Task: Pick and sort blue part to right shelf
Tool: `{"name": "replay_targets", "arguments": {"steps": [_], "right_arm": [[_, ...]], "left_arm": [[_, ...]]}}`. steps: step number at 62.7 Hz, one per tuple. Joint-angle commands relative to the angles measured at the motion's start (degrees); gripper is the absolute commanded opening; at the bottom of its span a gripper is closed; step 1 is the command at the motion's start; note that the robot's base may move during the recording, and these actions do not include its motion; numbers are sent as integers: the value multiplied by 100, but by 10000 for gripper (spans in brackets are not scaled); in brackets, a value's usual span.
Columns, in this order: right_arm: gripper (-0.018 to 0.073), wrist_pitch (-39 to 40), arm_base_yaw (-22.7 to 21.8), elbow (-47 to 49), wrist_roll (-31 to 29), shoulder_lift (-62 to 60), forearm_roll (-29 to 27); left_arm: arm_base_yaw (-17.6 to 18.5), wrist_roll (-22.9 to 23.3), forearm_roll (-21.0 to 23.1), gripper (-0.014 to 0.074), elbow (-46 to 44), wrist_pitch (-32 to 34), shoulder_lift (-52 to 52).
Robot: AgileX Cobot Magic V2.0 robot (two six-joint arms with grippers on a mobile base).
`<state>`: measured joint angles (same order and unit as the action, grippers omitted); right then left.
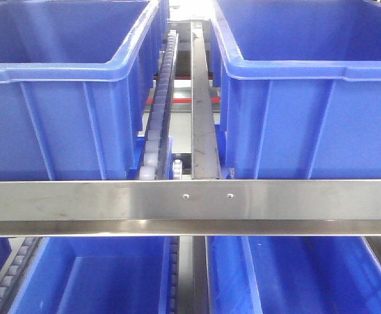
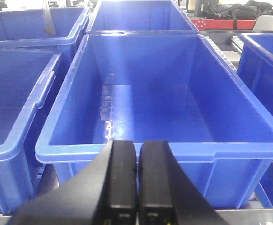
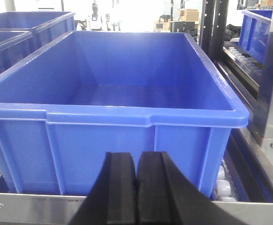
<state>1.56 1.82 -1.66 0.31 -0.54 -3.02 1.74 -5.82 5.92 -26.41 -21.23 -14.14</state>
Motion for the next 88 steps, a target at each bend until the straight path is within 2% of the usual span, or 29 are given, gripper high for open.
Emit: {"name": "replay_targets", "arguments": {"steps": [1,17,22,28,36,44,60,62,68,77,88], "right_arm": [[58,473,-20,111,-31,-133,-18],[58,473,-20,111,-31,-133,-18],[58,473,-20,111,-31,-133,-18],[58,473,-20,111,-31,-133,-18],[58,473,-20,111,-31,-133,-18],[58,473,-20,111,-31,-133,-18],[58,472,-20,111,-31,-127,-18],[58,472,-20,111,-31,-127,-18],[58,472,-20,111,-31,-127,-18],[58,472,-20,111,-31,-127,-18],[58,472,-20,111,-31,-127,-18]], "left_arm": [[2,25,30,123,-160,503,-51],[2,25,30,123,-31,623,13],[15,60,-175,123,320,990,174],[188,220,-186,123,804,1375,475],[373,220,-186,123,1276,1443,855],[337,210,-173,123,1757,1538,1197],[111,210,-138,124,2832,2537,1583],[111,210,-246,123,2818,2333,1583],[111,223,-375,124,2821,2394,1583],[111,624,-625,123,2821,2380,1583],[111,624,-625,123,2821,2369,1583]]}}
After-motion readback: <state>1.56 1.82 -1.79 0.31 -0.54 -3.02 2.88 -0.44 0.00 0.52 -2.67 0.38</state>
